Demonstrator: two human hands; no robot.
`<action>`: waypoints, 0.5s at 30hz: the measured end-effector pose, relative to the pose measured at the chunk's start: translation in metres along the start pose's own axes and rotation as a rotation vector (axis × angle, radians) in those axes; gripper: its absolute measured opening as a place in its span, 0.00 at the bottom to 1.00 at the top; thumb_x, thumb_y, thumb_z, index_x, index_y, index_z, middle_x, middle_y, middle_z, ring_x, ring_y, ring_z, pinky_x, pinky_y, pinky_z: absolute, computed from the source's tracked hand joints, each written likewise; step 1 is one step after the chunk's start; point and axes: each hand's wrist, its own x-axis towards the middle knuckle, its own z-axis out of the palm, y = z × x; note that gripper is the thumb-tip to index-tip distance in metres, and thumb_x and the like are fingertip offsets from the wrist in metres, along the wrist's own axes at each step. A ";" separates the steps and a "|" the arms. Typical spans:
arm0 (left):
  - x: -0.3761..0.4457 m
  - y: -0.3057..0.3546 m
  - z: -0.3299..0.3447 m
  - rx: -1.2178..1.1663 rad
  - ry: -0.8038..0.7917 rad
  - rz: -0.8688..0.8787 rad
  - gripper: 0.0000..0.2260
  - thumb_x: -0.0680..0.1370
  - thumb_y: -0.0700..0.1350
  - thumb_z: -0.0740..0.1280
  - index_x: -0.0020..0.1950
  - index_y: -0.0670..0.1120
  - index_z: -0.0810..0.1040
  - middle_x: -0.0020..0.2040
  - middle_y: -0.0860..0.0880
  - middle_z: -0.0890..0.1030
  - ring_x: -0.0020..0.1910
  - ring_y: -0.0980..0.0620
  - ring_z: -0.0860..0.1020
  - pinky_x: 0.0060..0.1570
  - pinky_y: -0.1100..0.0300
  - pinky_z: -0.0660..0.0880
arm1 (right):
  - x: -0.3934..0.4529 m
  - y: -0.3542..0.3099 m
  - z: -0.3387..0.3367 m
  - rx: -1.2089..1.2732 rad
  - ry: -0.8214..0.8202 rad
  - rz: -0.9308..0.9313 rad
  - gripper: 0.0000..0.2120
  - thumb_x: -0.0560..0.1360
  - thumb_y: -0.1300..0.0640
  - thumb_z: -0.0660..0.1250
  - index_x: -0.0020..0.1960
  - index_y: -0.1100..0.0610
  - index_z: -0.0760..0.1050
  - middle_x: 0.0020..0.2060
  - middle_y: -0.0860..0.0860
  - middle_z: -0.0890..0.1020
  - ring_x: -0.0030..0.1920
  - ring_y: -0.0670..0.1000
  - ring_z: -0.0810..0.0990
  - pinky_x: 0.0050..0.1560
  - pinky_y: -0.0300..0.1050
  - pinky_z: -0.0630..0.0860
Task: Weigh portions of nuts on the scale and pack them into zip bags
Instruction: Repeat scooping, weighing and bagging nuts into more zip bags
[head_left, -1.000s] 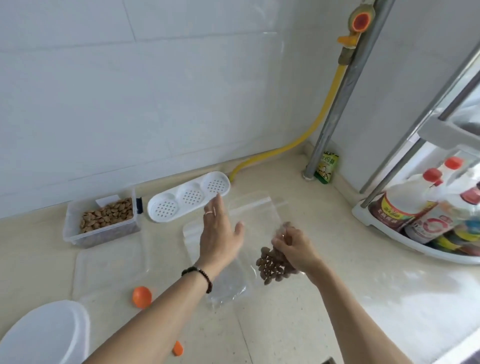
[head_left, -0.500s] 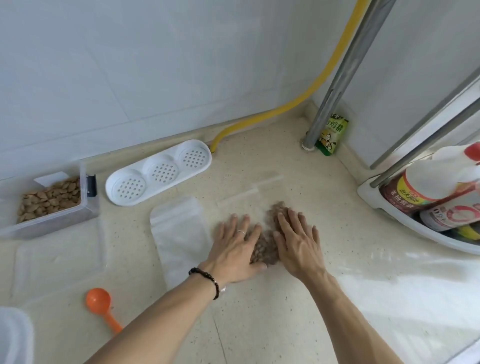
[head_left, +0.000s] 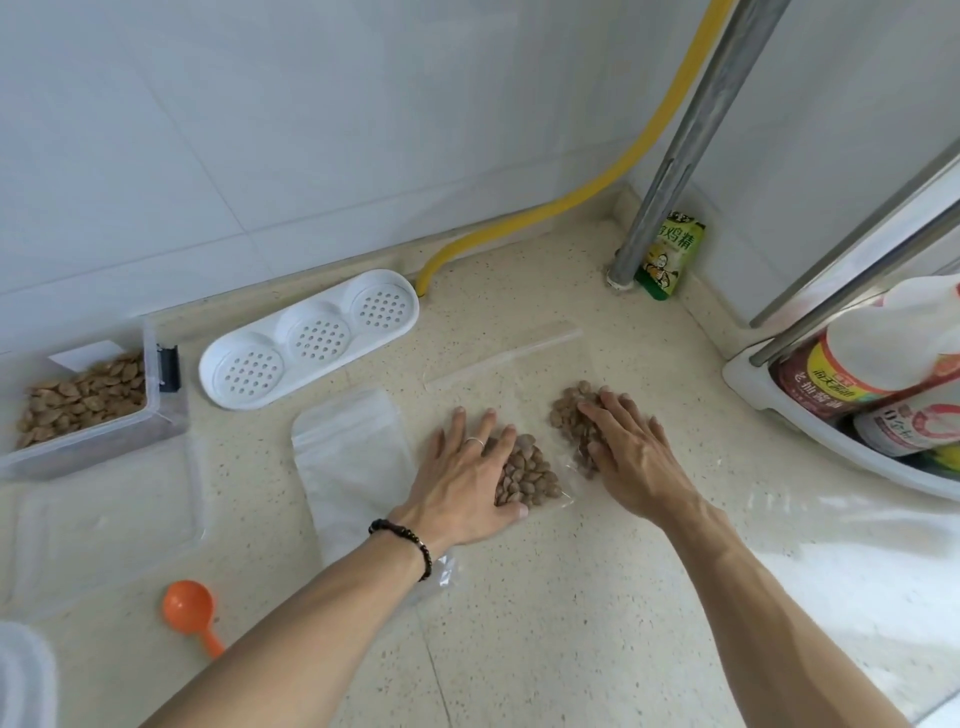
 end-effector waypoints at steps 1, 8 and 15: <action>0.000 0.001 0.002 0.004 0.005 -0.005 0.42 0.75 0.65 0.63 0.79 0.51 0.46 0.80 0.46 0.41 0.77 0.38 0.38 0.75 0.39 0.45 | 0.000 -0.001 0.000 0.007 -0.001 0.004 0.25 0.84 0.54 0.51 0.80 0.46 0.51 0.80 0.49 0.46 0.79 0.51 0.41 0.77 0.55 0.40; -0.013 -0.002 -0.006 -0.039 0.037 -0.017 0.39 0.77 0.65 0.60 0.80 0.49 0.49 0.80 0.45 0.45 0.78 0.41 0.40 0.76 0.41 0.42 | -0.003 -0.038 -0.011 0.065 0.141 0.021 0.24 0.80 0.59 0.58 0.76 0.56 0.62 0.77 0.57 0.60 0.78 0.58 0.54 0.76 0.59 0.52; -0.082 -0.065 -0.025 -0.103 0.327 -0.278 0.26 0.79 0.55 0.62 0.75 0.48 0.63 0.77 0.46 0.62 0.78 0.47 0.52 0.75 0.49 0.50 | -0.005 -0.142 0.014 0.173 0.078 -0.068 0.23 0.79 0.50 0.63 0.71 0.57 0.69 0.65 0.56 0.76 0.64 0.58 0.74 0.62 0.55 0.72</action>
